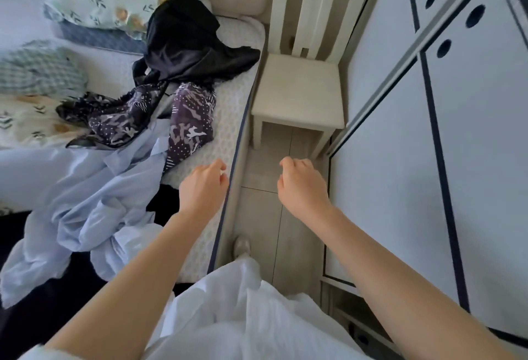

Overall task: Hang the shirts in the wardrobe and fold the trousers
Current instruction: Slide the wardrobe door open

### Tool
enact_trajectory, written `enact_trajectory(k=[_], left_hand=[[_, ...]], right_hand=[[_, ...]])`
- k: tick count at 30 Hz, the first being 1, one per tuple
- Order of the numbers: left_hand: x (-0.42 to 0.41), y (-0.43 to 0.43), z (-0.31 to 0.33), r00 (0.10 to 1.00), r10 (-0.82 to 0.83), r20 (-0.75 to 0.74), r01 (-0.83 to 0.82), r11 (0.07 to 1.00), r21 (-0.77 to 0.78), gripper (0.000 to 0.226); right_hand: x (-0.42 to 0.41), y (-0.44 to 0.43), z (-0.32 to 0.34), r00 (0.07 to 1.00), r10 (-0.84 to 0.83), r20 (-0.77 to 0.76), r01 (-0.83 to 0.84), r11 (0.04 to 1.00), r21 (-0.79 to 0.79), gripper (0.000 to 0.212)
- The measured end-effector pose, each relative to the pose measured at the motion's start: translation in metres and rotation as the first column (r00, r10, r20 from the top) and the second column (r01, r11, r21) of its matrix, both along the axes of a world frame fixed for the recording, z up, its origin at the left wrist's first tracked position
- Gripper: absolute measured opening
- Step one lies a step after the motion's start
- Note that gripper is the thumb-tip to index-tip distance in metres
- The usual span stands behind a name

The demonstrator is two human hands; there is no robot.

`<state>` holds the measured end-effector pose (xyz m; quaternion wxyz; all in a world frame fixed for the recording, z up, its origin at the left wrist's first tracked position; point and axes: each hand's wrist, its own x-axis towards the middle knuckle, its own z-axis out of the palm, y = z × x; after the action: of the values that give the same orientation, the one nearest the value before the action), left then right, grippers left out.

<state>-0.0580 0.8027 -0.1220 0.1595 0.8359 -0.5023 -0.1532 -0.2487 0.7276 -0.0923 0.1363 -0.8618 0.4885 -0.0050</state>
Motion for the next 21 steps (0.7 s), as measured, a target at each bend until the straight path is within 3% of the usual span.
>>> enact_trajectory(k=[21], left_hand=[[0.211,-0.252,-0.050,0.993,0.080,0.092,-0.104,0.951,0.291,0.018]], right_hand=[[0.204,-0.288,-0.064,0.944,0.287,-0.160,-0.269,0.955,0.124,0.019]])
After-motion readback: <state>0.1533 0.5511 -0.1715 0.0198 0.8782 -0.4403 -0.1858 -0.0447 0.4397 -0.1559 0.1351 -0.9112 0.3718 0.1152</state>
